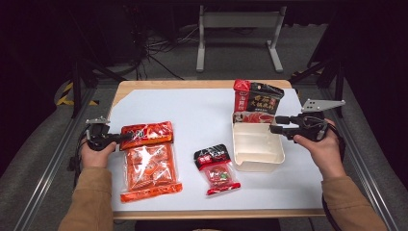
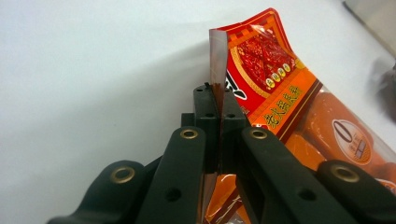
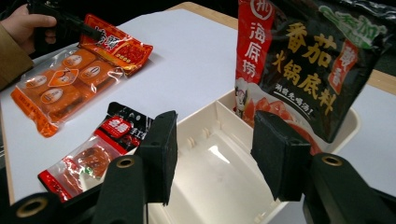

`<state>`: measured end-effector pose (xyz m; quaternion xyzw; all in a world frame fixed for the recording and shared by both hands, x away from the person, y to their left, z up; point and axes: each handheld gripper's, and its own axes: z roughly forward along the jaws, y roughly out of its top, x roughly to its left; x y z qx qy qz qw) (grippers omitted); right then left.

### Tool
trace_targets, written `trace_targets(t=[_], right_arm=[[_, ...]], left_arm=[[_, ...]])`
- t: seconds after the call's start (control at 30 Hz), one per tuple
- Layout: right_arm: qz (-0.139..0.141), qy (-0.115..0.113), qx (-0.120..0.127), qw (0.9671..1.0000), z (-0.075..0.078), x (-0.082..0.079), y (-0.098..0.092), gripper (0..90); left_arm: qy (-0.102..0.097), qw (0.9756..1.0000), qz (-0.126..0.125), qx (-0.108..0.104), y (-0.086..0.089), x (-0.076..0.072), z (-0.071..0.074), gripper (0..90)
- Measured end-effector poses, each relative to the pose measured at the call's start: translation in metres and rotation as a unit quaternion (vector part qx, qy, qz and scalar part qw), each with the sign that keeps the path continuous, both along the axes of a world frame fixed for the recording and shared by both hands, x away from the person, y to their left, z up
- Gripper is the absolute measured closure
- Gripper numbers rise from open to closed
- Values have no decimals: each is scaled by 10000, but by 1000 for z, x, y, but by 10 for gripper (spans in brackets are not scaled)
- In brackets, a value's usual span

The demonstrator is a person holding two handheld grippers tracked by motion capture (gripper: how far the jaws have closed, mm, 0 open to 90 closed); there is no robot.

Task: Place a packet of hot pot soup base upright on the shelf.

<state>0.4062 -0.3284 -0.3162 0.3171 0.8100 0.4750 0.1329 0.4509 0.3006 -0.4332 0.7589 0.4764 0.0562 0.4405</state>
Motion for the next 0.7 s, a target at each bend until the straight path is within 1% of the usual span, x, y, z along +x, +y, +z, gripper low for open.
trace_targets(t=[0.07, 0.1, 0.13, 0.17, 0.23, 0.27, 0.33, 0.4, 0.43, 0.53, 0.6, 0.63, 0.67, 0.7], right_arm=[[12, -4, -25, 10000, 1, -1, 2, 525], [46, 50, 12, 10000, 2, -1, 3, 547], [86, 73, -4, 9999, 3, -2, 4, 559], [90, 58, -46, 9999, 4, -3, 5, 561], [112, 36, -57, 9999, 7, -4, 6, 560], [113, 30, -54, 9999, 8, -4, 7, 558], [118, 16, -27, 9999, 11, -5, 8, 556], [142, 3, -19, 9999, 13, -6, 9, 556], [142, 3, -19, 9999, 13, -6, 9, 556], [201, -23, -22, 9998, 16, -7, 13, 556], [228, -41, -27, 9997, 18, -7, 15, 557], [228, -41, -27, 9997, 18, -7, 15, 557], [243, -41, -15, 9997, 19, -8, 16, 559], [282, -67, -3, 9996, 22, -8, 19, 564]], left_arm=[[-125, 9998, -11, -128, 1, -2, 6, 900], [-162, 9997, 6, -197, 1, -4, 9, 900], [-207, 9995, 4, -233, 1, -5, 12, 900], [-256, 9993, 1, -258, 1, -6, 15, 900], [-358, 9989, 0, -307, 0, -9, 21, 900], [-416, 9985, -7, -365, 0, -11, 24, 900], [-464, 9979, 1, -453, 0, -13, 28, 900], [-511, 9976, -49, -455, 0, -14, 33, 900], [-511, 9976, -49, -455, 0, -14, 33, 900], [-612, 9966, -89, -549, -1, -17, 39, 900], [-686, 9963, -139, -499, -1, -19, 44, 900], [-686, 9963, -139, -499, -1, -19, 44, 900], [-719, 9959, -127, -538, -3, -21, 47, 900], [-806, 9952, -151, -539, -4, -24, 52, 900]])
